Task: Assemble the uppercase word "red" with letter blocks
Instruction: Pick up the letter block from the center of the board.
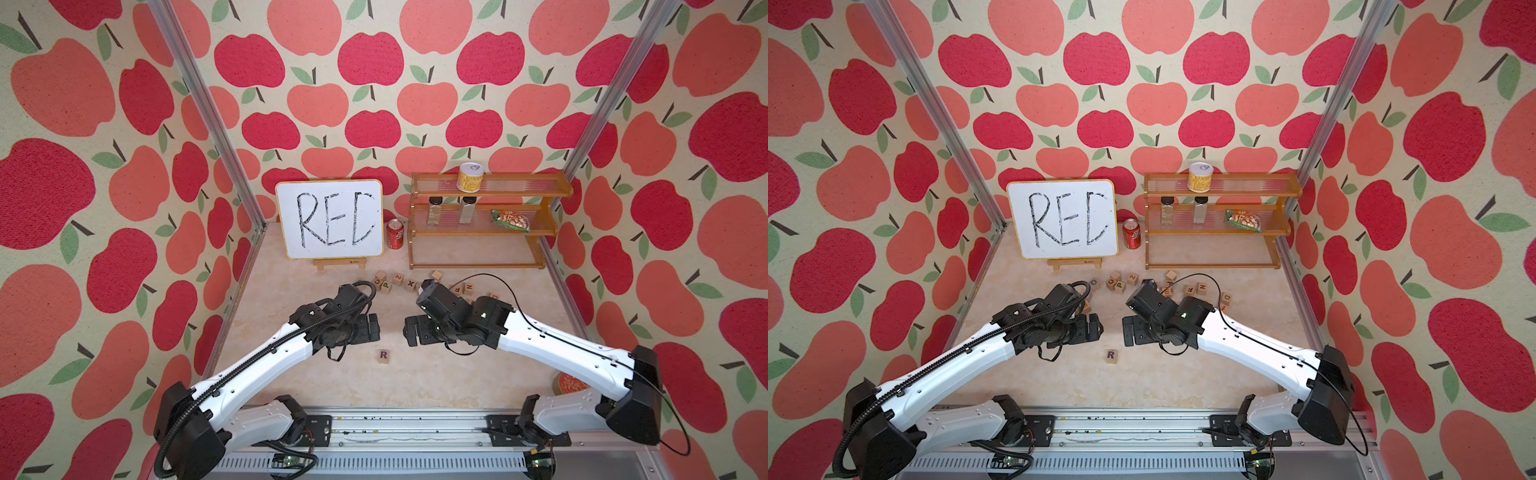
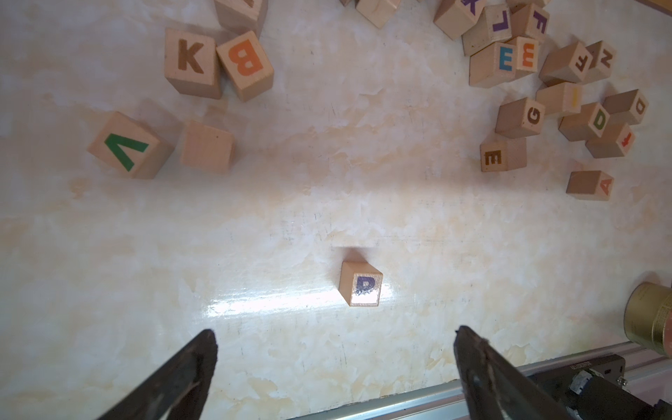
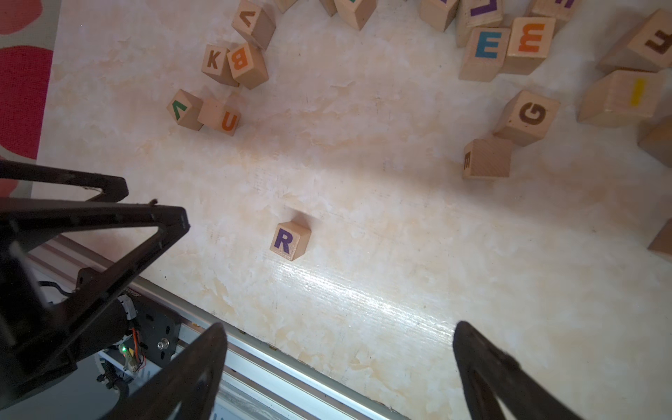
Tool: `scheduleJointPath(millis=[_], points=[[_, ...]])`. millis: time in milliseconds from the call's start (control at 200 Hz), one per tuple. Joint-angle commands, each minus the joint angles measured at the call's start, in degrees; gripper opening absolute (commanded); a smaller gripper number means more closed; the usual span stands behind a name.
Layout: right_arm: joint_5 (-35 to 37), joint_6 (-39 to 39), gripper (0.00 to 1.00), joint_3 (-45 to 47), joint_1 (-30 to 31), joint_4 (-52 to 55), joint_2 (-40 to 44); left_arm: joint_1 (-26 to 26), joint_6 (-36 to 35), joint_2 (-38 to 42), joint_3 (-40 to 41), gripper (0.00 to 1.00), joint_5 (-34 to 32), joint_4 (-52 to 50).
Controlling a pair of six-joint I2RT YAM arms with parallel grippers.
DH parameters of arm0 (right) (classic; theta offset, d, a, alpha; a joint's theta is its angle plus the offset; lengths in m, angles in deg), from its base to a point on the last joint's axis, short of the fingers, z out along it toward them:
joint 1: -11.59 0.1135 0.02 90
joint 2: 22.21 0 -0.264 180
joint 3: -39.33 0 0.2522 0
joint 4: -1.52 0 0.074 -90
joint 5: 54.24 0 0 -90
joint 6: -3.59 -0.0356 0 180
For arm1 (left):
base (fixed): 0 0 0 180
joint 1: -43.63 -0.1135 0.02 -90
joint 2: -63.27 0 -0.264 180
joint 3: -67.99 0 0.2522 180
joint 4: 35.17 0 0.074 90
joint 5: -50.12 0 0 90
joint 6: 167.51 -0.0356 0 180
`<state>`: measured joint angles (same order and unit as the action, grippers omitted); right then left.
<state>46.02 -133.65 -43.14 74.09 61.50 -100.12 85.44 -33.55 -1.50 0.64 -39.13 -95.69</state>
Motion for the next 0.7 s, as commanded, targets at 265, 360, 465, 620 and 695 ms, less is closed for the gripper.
scheduleJointPath(millis=[265,360,465,620,695], points=[[2.30,-5.17,0.99,-2.23,-6.92,7.82,2.06,-2.08,-5.19,2.19,-0.47,0.99,2.82,-3.75],[-1.14,-2.75,0.99,-2.31,-11.44,8.59,2.16,-2.58,-5.40,2.14,-0.69,0.99,3.03,-2.87],[-4.50,0.42,0.99,-2.45,-16.24,8.69,1.72,-3.29,-5.12,2.19,-0.59,0.99,3.99,-1.45],[-7.45,5.11,0.99,-4.57,-21.14,9.94,-1.50,-3.66,-4.39,1.32,-0.99,1.00,5.94,1.09],[-8.32,6.93,0.99,-6.16,-22.58,10.47,-3.58,-3.80,-5.10,0.46,-1.71,1.00,6.72,1.78]])
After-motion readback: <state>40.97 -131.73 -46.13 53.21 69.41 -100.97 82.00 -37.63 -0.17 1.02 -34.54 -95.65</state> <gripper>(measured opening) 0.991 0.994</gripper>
